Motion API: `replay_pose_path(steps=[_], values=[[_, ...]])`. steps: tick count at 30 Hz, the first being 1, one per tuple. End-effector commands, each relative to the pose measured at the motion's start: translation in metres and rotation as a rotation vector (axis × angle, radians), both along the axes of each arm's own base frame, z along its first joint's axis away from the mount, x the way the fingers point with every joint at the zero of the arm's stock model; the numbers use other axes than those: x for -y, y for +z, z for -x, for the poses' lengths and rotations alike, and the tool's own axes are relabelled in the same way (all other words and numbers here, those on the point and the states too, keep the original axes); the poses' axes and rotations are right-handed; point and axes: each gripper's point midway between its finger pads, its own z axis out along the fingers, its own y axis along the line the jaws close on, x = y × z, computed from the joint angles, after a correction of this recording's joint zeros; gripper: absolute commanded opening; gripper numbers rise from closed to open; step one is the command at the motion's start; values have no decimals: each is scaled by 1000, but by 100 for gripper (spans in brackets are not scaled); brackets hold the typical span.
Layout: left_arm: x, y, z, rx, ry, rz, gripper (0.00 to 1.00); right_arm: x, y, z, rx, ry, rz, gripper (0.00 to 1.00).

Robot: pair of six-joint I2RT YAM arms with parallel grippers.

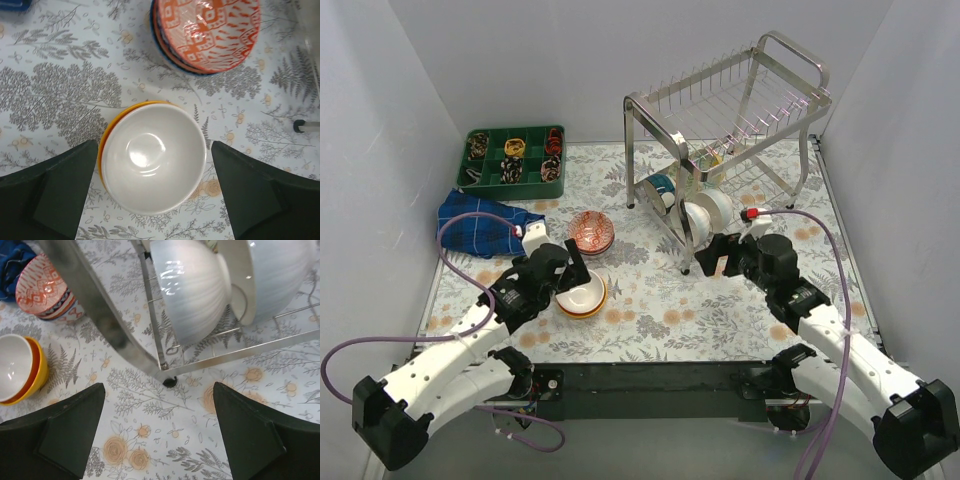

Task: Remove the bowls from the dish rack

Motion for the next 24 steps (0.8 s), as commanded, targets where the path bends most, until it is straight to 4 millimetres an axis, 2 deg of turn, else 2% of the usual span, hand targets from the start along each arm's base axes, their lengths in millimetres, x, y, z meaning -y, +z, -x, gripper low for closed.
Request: replay_pose_path(steps=[1, 2, 4, 5, 6, 7, 8, 10, 12, 14, 15, 16, 17, 20, 24], values=[[14, 43, -23, 165, -104, 9, 98, 18, 21, -28, 43, -70, 61, 97], [17, 45, -25, 178, -128, 5, 98, 20, 28, -34, 53, -79, 61, 98], [26, 51, -31, 219, -191, -11, 98, 35, 27, -47, 48, -132, 74, 99], [27, 54, -34, 237, -208, -21, 98, 36, 34, -51, 58, -119, 56, 99], [32, 60, -38, 267, -230, -20, 98, 49, 37, -60, 62, -153, 44, 99], [31, 61, -41, 279, -252, -60, 98, 46, 34, -61, 45, -114, 20, 98], [31, 63, -43, 288, -255, -74, 98, 48, 41, -67, 72, -110, -3, 99], [31, 65, -47, 308, -288, -121, 98, 57, 40, -76, 71, -103, -18, 99], [33, 63, -49, 329, -317, -149, 98, 62, 49, -88, 117, -85, -11, 99], [30, 59, -51, 349, -350, -207, 98, 62, 43, -98, 109, -58, 1, 99], [30, 61, -53, 372, -350, -217, 98, 62, 52, -104, 132, -30, -7, 99], [27, 53, -53, 366, -351, -239, 98, 63, 42, -110, 107, -10, 0, 99], [26, 51, -53, 369, -361, -258, 98, 62, 42, -114, 106, 15, -1, 99], [25, 39, -50, 372, -369, -258, 98, 57, 42, -126, 117, 97, 6, 98], [26, 38, -49, 382, -389, -262, 98, 51, 36, -139, 108, 193, -5, 99]])
